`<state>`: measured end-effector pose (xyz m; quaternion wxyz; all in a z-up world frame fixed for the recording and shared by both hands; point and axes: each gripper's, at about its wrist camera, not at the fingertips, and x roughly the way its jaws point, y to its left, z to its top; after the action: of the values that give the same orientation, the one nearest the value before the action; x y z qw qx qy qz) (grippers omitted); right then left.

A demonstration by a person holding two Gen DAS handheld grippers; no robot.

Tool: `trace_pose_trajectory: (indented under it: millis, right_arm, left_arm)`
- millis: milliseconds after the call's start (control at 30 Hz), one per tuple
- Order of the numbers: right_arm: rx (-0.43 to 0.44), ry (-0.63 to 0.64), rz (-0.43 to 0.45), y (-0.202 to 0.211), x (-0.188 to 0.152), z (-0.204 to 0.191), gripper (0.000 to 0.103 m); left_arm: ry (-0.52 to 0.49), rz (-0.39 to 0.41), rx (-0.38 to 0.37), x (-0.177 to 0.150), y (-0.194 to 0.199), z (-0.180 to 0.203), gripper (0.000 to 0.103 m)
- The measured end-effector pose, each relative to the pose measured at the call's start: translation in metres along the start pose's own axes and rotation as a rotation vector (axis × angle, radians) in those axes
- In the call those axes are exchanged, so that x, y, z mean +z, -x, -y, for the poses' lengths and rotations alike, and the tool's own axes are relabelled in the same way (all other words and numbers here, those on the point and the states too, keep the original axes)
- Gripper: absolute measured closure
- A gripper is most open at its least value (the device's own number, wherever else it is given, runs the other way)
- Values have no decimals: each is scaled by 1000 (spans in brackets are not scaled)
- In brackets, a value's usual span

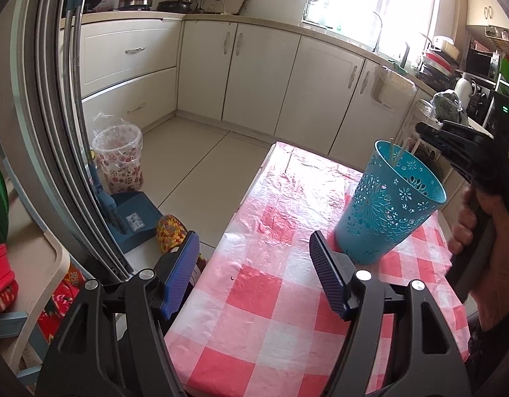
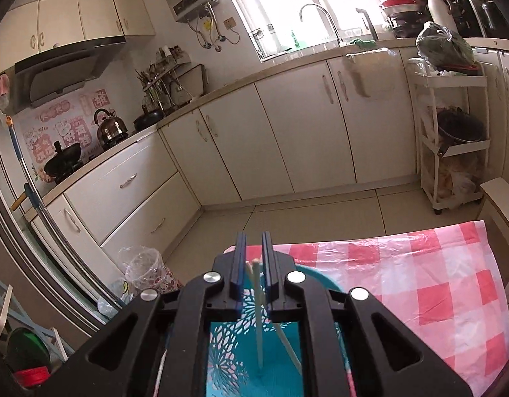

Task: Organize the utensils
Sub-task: 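Lift the chopstick with the right gripper and release it into the basket, then return the right gripper to the chopstick bundle and grasp one chopstick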

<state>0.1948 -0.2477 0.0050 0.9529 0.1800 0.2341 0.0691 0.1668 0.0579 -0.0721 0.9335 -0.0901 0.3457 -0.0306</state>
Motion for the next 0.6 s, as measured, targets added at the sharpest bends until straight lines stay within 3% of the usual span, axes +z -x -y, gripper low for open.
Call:
trace_pose_trajectory:
  millis: [233,333,467,600]
  right_arm:
    - [-23,-32,45,80,-35,19,79]
    - [-64,-18,-67,93,-81,22,79]
    - [-88,-10,-290,63,-139,22,87]
    - [-110,-12,-381,29,-160,17,87]
  left_arm:
    - [-18,-11,5,-7,8,1,35]
    - [-31,-30,2,-14,8,5,34]
    - [-53,-61,-3,-23,7,12,34]
    - [-78,-61,-4,-27,13,19,33]
